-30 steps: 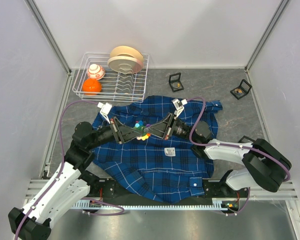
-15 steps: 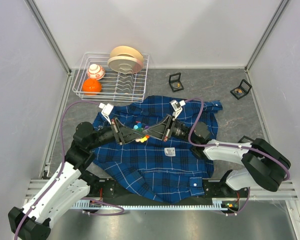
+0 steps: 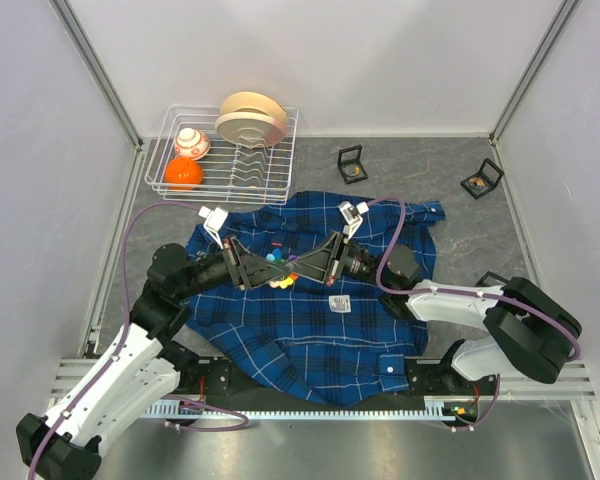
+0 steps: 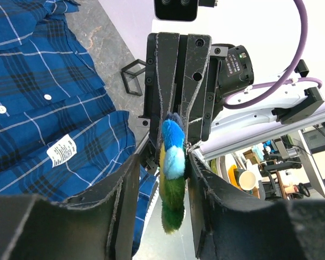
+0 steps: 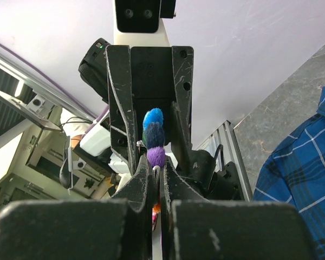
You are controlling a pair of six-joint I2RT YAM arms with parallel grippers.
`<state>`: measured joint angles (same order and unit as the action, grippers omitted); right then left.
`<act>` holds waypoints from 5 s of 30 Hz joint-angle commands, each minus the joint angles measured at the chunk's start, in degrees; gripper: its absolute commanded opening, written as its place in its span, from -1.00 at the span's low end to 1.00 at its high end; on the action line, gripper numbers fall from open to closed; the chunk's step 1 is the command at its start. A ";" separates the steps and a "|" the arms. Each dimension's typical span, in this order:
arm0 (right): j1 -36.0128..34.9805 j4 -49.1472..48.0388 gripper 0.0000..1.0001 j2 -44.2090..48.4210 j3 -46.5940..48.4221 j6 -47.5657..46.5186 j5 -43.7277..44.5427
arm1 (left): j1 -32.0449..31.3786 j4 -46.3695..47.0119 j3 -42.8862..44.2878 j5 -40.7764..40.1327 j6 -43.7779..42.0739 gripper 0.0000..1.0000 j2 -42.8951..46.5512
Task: Remove the brooch from the garment
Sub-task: Close the brooch, then pass from the right arm to the left, then place the brooch in the brooch box.
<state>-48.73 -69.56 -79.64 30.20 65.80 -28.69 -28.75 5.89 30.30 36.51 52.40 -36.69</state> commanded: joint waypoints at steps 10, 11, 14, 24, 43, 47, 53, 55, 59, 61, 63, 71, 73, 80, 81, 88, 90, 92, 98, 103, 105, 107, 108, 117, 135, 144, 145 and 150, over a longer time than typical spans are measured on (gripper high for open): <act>1.18 3.38 -1.00 5.28 1.45 -2.34 -3.13 | 1.15 -7.21 1.16 0.05 -2.75 0.09 6.71; 1.27 3.55 -1.00 5.45 1.45 -2.26 -3.30 | 1.24 -7.12 1.07 0.31 -2.48 0.10 7.59; 1.44 4.69 -1.00 5.81 1.88 -2.69 -4.61 | 1.51 -8.09 1.42 0.40 -2.39 0.23 9.17; 1.44 10.31 -1.00 7.74 4.43 -5.06 -7.88 | 1.86 -6.07 3.62 2.68 -0.98 -0.40 4.61; 3.11 108.14 0.54 2.03 57.25 -20.28 27.46 | -0.16 -12.67 21.29 -16.90 -64.16 -0.96 -8.49; 2.41 100.33 0.31 0.20 56.73 -7.57 24.56 | -5.69 -8.37 20.59 -18.14 -79.50 -0.96 -10.16; -0.05 97.69 0.16 0.43 55.94 0.99 32.80 | -13.95 -3.08 18.38 -24.64 -92.37 -0.96 -14.46; -0.23 96.46 0.00 1.41 54.02 2.75 34.13 | -15.45 -2.73 18.39 -25.88 -94.58 -0.96 -15.34; -0.23 96.80 -0.34 2.02 52.34 4.25 33.52 | -17.74 -2.20 18.13 -28.07 -97.92 -0.96 -17.27; -0.14 98.55 -0.23 2.64 52.33 3.03 34.83 | -18.27 -2.20 17.60 -29.48 -100.03 -0.96 -17.37; -0.22 99.00 -0.12 3.08 52.33 2.49 35.98 | -18.44 -1.76 16.89 -29.65 -100.83 -0.96 -17.28; -0.14 99.88 -0.48 1.76 52.77 1.70 34.93 | -19.85 -2.90 16.80 -31.33 -104.52 -0.96 -17.37; -0.23 100.41 -0.65 1.76 52.77 1.61 35.54 | -20.46 -2.99 16.63 -31.85 -105.13 -0.96 -17.45; 0.74 108.39 -1.00 7.71 46.81 0.47 45.88 | -21.26 -9.30 19.00 -33.09 -83.65 0.34 -11.95; 2.74 109.45 -1.00 9.57 42.36 -0.14 47.31 | -21.26 -12.62 18.83 -30.47 -79.34 0.35 -9.92; 12.51 120.86 -1.00 36.00 26.85 -11.47 60.13 | -20.99 -18.02 15.23 -23.77 -41.87 0.46 -0.05; 14.45 127.26 -1.00 39.37 25.36 -11.57 62.34 | -20.38 -19.50 15.92 -23.85 -41.76 0.47 -0.40; 14.63 131.07 -1.00 43.32 22.47 -8.68 66.36 | -18.02 -21.36 16.63 -24.65 -40.37 0.50 -0.14; 14.45 133.82 -1.00 54.14 14.21 0.99 76.57 | -5.97 -15.74 11.98 -9.71 -35.71 0.53 2.41; 14.54 128.81 -1.00 51.35 8.66 9.96 84.31 | -10.52 -13.54 8.54 -10.41 -34.82 0.53 3.11; 14.71 125.91 -1.00 46.45 7.07 9.61 86.51 | -11.50 -15.64 8.89 -11.11 -36.75 0.53 3.81; 16.73 122.85 -1.00 42.83 5.94 8.21 86.43 | -13.87 -17.22 8.98 -13.30 -38.68 0.52 4.87; 18.30 120.47 -1.00 40.90 5.14 4.98 85.56 | -14.40 -17.32 8.37 -14.09 -38.78 0.53 5.22; 51.52 95.48 -1.00 40.34 -4.09 -13.41 51.55 | -21.08 -17.32 4.51 -22.26 -42.38 0.54 8.21; 68.15 96.46 -1.00 40.44 -6.20 -19.65 47.94 | -29.43 -18.11 1.86 -31.50 -44.31 0.68 11.81; 75.97 88.55 -1.00 40.96 -11.12 -22.38 39.42 | -29.52 -18.02 1.51 -32.20 -44.67 0.68 11.46; 76.59 88.37 -1.00 41.14 -11.38 -22.38 39.24 | -29.52 -17.93 1.60 -32.21 -44.67 0.68 11.38; 79.84 86.17 -1.00 42.81 -13.14 -22.65 35.73 | -29.43 -18.20 1.60 -32.20 -44.67 0.68 11.02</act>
<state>28.91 20.91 -38.30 18.48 44.42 10.94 -58.00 -13.63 31.94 5.74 9.52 -25.19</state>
